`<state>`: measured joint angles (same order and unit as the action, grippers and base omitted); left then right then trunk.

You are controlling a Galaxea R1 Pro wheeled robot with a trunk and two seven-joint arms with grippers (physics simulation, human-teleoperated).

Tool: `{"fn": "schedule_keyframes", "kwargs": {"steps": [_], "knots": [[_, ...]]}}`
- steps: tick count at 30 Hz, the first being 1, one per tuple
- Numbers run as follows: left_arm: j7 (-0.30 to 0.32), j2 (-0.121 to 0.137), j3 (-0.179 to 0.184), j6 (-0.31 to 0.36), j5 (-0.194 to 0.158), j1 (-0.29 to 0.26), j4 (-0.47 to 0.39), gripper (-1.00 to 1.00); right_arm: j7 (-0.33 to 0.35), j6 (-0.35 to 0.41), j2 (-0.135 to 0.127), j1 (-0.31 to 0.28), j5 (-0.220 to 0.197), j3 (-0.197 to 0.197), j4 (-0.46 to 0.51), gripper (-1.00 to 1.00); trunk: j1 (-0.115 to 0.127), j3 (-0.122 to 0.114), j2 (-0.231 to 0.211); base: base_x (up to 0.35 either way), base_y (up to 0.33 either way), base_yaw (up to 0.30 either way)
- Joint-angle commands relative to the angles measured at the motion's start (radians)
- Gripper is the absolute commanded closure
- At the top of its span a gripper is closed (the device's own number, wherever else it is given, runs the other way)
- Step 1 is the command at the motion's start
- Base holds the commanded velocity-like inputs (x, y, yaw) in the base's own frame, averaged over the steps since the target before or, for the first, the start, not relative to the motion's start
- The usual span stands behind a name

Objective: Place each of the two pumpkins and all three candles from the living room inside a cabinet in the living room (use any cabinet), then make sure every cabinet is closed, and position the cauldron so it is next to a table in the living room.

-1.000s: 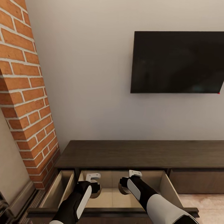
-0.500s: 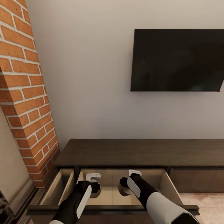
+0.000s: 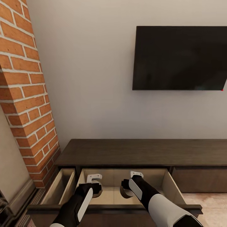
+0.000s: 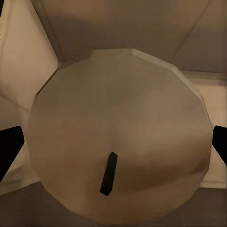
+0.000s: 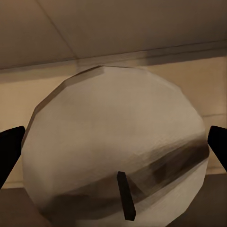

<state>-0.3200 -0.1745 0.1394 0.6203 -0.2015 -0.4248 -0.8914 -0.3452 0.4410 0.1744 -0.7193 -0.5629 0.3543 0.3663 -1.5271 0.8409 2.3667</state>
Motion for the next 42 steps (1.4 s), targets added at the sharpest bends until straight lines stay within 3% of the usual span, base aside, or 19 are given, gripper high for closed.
{"fn": "schedule_keyframes", "kwargs": {"steps": [1, 6, 25, 31, 38, 42], "knots": [[0.000, 0.000, 0.000, -0.004, 0.000, 0.000, 0.001, 1.00, 0.001, -0.001, 0.000, 0.000, 0.000, 0.000, 0.000, 1.00, -0.004, 0.003, 0.007, 0.000, 0.000, 0.000], [0.000, 0.000, 0.001, -0.011, 0.000, 0.000, 0.003, 1.00, 0.001, -0.006, 0.000, 0.000, 0.000, 0.001, -0.001, 1.00, -0.023, 0.019, 0.042, 0.000, 0.000, 0.000], [-0.001, 0.000, 0.008, -0.001, -0.001, 0.000, -0.001, 1.00, 0.006, -0.010, 0.000, 0.000, -0.002, 0.000, -0.001, 1.00, -0.023, 0.019, 0.042, 0.042, 0.021, 0.000], [-0.001, 0.000, 0.008, 0.004, -0.001, 0.000, -0.001, 1.00, 0.003, -0.006, 0.000, 0.000, -0.004, -0.001, -0.003, 1.00, -0.046, 0.038, 0.084, 0.001, 0.001, 0.000], [-0.002, 0.000, 0.008, 0.088, -0.002, 0.000, -0.007, 1.00, -0.002, 0.004, 0.000, 0.000, -0.004, -0.001, -0.004, 1.00, -0.073, 0.060, 0.133, 0.000, 0.000, 0.000], [-0.002, 0.000, 0.008, 0.099, -0.002, 0.000, -0.011, 1.00, -0.045, 0.002, 0.000, 0.000, -0.003, -0.001, -0.002, 1.00, -0.074, 0.067, 0.134, 0.000, 0.000, 0.000]]}}
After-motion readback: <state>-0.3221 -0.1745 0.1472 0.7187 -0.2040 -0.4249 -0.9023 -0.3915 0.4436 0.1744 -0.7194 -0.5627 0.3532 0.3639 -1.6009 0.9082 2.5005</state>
